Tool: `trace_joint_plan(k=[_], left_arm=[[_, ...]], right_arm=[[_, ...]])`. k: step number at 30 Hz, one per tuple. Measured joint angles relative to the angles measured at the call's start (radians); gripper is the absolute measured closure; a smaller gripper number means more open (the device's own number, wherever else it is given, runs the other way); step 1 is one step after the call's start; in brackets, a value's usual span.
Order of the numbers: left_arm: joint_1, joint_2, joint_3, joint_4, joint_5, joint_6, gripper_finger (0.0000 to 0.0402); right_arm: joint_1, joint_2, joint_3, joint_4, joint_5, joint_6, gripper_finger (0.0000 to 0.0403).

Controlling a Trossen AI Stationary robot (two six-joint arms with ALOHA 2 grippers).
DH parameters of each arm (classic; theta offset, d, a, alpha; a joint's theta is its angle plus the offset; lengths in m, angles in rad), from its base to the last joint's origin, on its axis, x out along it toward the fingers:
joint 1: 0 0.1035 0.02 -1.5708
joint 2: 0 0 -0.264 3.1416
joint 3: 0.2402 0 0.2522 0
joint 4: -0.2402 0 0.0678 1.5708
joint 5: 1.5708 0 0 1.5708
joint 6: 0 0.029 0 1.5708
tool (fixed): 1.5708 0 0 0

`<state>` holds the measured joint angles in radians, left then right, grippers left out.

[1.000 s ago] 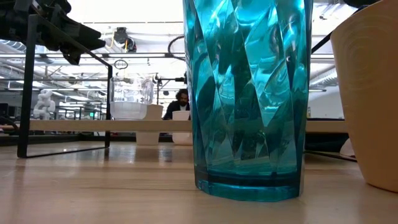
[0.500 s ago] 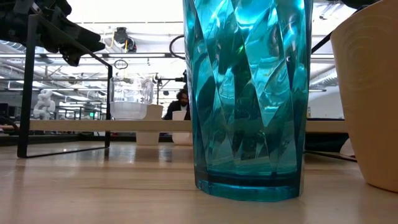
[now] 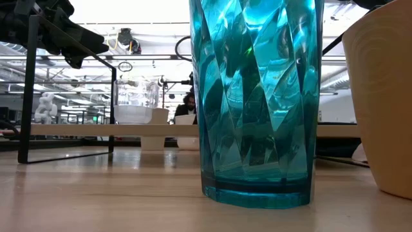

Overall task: Stack small to large cups/mugs on shelf
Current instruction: Put the white mug on the shelf

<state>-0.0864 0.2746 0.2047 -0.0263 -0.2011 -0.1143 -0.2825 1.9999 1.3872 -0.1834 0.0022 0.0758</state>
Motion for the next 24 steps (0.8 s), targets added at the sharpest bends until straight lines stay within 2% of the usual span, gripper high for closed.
trace_joint_plan(k=[5,20,24], left_arm=[[0.000,0.000,0.000,0.000,0.000,-0.001,0.0256],[0.000,0.000,0.000,0.000,-0.002,-0.004,0.0256],[0.000,0.000,0.000,0.001,-0.002,-0.006,0.0256]], right_arm=[[0.001,0.000,-0.001,-0.011,0.002,-0.012,0.0395],[0.006,-0.001,0.000,-0.016,0.000,-0.043,0.0399],[0.021,-0.038,0.000,-0.021,0.001,-0.059,0.0400]])
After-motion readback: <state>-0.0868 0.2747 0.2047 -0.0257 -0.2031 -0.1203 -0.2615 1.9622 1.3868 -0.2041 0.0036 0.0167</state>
